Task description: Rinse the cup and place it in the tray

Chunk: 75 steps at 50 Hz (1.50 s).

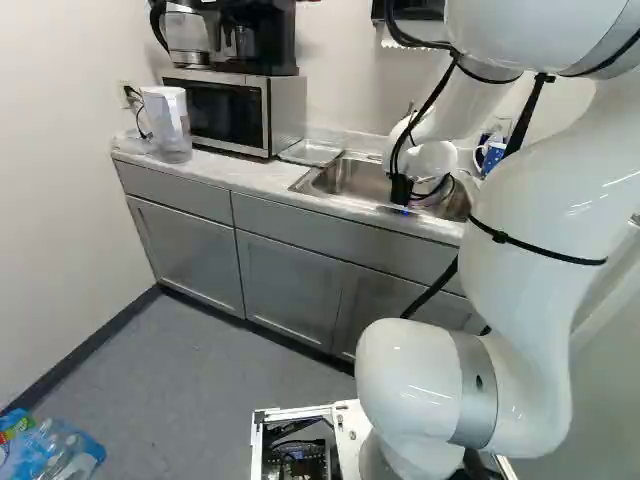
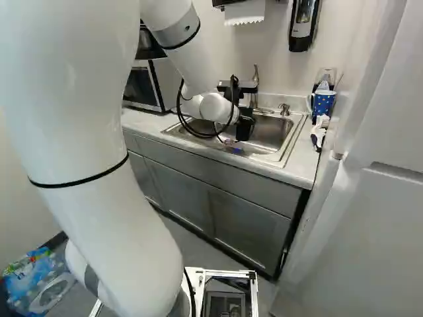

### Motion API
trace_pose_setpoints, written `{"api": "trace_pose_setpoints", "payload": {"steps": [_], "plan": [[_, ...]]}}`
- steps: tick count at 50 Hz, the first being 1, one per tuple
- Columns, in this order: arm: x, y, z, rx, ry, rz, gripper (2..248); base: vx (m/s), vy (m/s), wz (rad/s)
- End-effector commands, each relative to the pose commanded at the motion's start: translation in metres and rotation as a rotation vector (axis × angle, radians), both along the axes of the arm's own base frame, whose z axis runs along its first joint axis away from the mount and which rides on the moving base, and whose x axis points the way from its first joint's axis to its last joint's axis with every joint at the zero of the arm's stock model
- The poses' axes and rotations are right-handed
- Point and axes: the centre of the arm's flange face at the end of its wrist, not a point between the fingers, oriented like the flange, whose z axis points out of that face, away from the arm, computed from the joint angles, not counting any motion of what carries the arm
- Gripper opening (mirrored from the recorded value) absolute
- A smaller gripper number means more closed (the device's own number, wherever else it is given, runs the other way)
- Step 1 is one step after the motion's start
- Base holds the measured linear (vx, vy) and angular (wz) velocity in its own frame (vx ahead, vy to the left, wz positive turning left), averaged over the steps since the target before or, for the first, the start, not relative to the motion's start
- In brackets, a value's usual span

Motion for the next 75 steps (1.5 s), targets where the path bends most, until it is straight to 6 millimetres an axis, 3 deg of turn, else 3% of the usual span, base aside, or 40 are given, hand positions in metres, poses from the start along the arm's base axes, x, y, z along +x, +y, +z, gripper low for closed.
{"api": "trace_pose_setpoints", "payload": {"steps": [75], "plan": [[0.0,0.0,0.0,0.0,0.0,0.0,124,0.0,0.0,0.0]]}}
